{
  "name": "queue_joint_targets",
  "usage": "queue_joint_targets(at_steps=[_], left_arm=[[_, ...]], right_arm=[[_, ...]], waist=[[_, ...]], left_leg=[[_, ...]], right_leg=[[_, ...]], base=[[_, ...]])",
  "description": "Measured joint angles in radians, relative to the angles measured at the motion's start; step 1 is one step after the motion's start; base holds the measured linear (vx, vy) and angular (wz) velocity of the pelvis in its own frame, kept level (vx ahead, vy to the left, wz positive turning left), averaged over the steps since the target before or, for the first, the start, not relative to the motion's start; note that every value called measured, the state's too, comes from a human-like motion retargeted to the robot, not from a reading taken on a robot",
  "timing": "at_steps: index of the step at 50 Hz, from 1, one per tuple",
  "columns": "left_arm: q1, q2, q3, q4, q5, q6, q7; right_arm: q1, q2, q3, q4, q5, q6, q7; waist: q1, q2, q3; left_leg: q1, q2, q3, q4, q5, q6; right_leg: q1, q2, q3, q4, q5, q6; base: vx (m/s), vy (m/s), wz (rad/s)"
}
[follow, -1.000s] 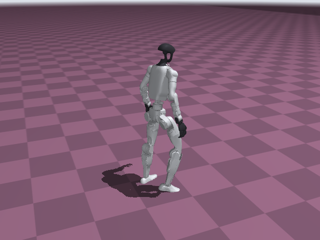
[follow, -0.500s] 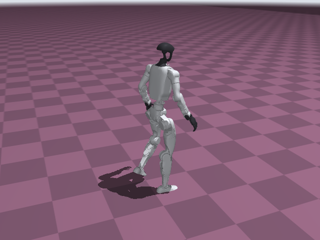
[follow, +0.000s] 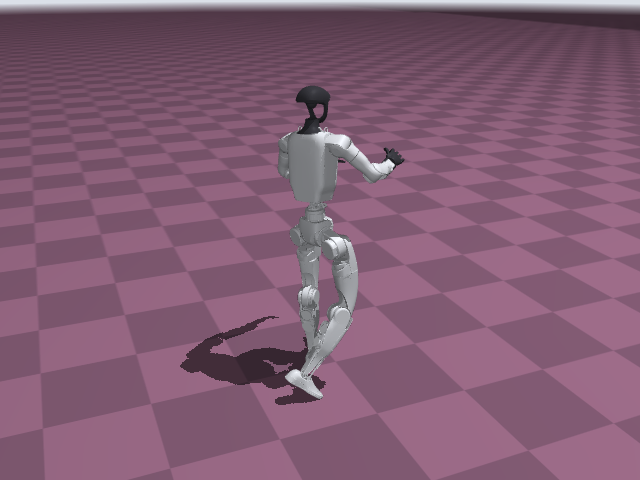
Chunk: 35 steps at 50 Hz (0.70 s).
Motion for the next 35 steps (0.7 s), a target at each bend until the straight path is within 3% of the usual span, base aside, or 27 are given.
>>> queue_joint_targets(at_steps=[3, 6, 10, 13, 16, 28, 30, 31, 33, 35], left_arm=[[-0.206, 0.050, -0.062, -0.069, 0.027, -0.034, 0.026], [-0.410, 0.091, -0.119, -0.119, 0.052, -0.061, 0.046], [-0.658, 0.128, -0.195, -0.160, 0.083, -0.095, 0.069], [-0.811, 0.149, -0.247, -0.176, 0.109, -0.127, 0.086], [-0.915, 0.177, -0.291, -0.200, 0.138, -0.156, 0.100], [-1.050, 0.253, -0.321, -0.385, 0.266, -0.206, 0.065], [-1.051, 0.216, -0.316, -0.430, 0.066, -0.246, 0.014], [-1.057, 0.218, -0.317, -0.433, 0.064, -0.247, 0.005], [-1.098, 0.259, -0.328, -0.410, 0.263, -0.218, 0.043], [-1.116, 0.264, -0.338, -0.401, 0.337, -0.208, 0.075]], right_arm=[[-0.132, -0.060, 0.011, -0.081, 0.016, -0.018, -0.028], [-0.265, -0.122, 0.018, -0.152, 0.011, -0.032, -0.055], [-0.424, -0.203, 0.028, -0.232, -0.027, -0.045, -0.104], [-0.519, -0.249, 0.030, -0.282, -0.049, -0.052, -0.142], [-0.581, -0.283, 0.024, -0.332, -0.063, -0.063, -0.163], [-0.637, -0.465, -0.015, -0.574, -0.098, -0.125, -0.127], [-0.643, -0.479, -0.020, -0.607, -0.072, -0.130, -0.114], [-0.643, -0.484, -0.022, -0.617, -0.072, -0.133, -0.113], [-0.652, -0.507, -0.027, -0.635, -0.092, -0.134, -0.123], [-0.660, -0.518, -0.029, -0.641, -0.106, -0.135, -0.136]], waist=[[-0.027, -0.002, -0.033], [-0.061, -0.001, -0.048], [-0.104, -0.012, -0.052], [-0.121, -0.051, -0.052], [-0.111, -0.072, -0.066], [-0.124, -0.033, -0.129], [-0.129, -0.030, -0.131], [-0.130, -0.029, -0.140], [-0.137, -0.025, -0.149], [-0.143, -0.025, -0.157]], left_leg=[[-0.003, -0.004, -0.026, 0.021, -0.025, 0.001], [0.005, -0.014, -0.059, 0.038, -0.049, 0.002], [0.029, -0.044, -0.107, 0.058, -0.084, 0.012], [0.056, -0.089, -0.135, 0.065, -0.111, 0.015], [0.081, -0.085, -0.140, 0.062, -0.126, -0.006], [0.124, -0.052, -0.170, 0.106, -0.183, 0.000], [0.127, -0.049, -0.179, 0.114, -0.189, 0.001], [0.129, -0.046, -0.179, 0.118, -0.191, 0.000], [0.132, -0.041, -0.184, 0.124, -0.195, -0.004], [0.137, -0.040, -0.188, 0.127, -0.199, -0.004]], right_leg=[[-0.119, -0.053, -0.042, 0.145, -0.040, -0.015], [-0.180, -0.066, -0.057, 0.111, -0.065, -0.001], [-0.179, -0.042, -0.033, -0.194, -0.070, 0.062], [-0.150, -0.027, 0.052, -0.499, 0.000, 0.137], [-0.137, 0.011, 0.126, -0.643, 0.075, 0.144], [-0.056, 0.026, 0.071, -0.644, 0.033, 0.144], [-0.050, 0.024, 0.058, -0.629, 0.017, 0.144], [-0.045, 0.025, 0.055, -0.630, 0.014, 0.144], [-0.034, 0.028, 0.045, -0.630, 0.004, 0.144], [-0.020, 0.027, 0.036, -0.638, -0.004, 0.144]], base=[[0.37, 0.11, 0.44], [0.35, 0.06, 0.57], [0.34, 0.00, 0.67], [0.34, -0.13, 0.49], [0.32, -0.26, 0.05], [0.26, -0.05, 0.16], [0.19, -0.04, 0.20], [0.18, -0.04, 0.14], [0.17, -0.05, 0.16], [0.15, -0.03, 0.18]])
